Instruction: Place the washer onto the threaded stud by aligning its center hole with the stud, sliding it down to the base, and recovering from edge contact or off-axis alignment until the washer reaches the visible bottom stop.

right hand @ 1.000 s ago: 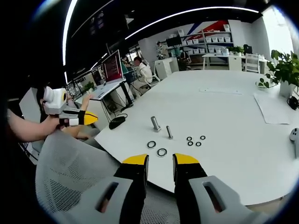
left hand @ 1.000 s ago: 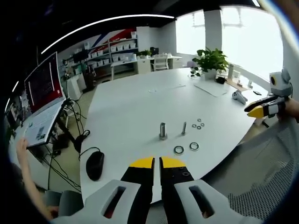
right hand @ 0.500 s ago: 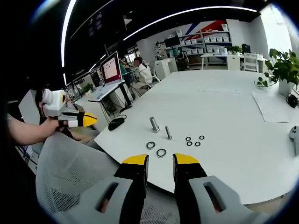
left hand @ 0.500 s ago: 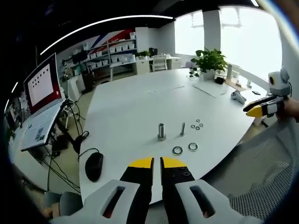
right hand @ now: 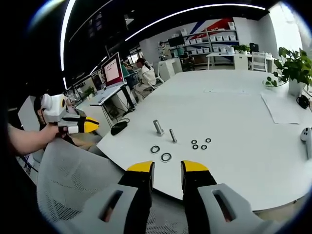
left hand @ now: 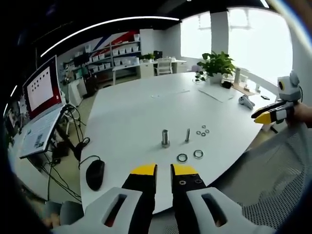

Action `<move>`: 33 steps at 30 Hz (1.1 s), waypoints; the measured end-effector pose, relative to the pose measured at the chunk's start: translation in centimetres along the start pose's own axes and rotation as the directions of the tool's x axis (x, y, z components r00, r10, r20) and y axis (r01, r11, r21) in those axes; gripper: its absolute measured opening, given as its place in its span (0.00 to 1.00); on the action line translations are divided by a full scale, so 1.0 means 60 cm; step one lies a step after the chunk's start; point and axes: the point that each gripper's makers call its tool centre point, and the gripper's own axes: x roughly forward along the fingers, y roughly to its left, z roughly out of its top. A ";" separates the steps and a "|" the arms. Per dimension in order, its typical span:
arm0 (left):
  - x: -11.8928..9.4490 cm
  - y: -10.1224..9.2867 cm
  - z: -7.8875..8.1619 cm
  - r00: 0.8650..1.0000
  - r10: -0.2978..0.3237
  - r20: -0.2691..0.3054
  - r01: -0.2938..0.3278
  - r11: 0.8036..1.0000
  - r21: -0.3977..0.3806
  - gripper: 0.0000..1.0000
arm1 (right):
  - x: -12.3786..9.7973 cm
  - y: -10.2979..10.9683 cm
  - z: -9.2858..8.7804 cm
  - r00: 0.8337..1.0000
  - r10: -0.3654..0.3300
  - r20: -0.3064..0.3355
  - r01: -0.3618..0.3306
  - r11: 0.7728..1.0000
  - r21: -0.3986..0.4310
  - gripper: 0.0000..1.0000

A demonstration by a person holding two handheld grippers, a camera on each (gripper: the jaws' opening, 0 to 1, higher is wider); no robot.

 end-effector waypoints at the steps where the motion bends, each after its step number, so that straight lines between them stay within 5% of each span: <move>1: 0.000 -0.001 0.000 1.000 -0.004 -0.001 0.004 1.000 0.002 0.09 | 0.000 0.002 0.001 1.000 0.002 0.001 -0.002 1.000 -0.001 0.25; 9: 0.005 -0.007 0.000 0.999 -0.030 -0.025 0.030 1.000 0.004 0.12 | -0.002 -0.010 0.006 0.999 -0.023 0.024 0.023 1.000 0.004 0.28; 15: 0.014 -0.010 -0.014 0.992 -0.061 -0.112 0.061 0.998 -0.001 0.13 | -0.004 -0.015 0.008 0.999 -0.041 0.033 0.040 0.999 0.020 0.30; 24: 0.082 -0.053 0.024 0.982 -0.113 -0.149 0.125 0.990 0.071 0.20 | -0.005 -0.017 0.004 0.999 -0.047 0.021 0.046 0.999 0.027 0.30; 33: 0.151 -0.071 -0.013 0.954 -0.179 -0.242 0.196 0.979 0.051 0.23 | -0.007 -0.025 0.003 0.998 -0.061 0.021 0.060 0.997 0.037 0.32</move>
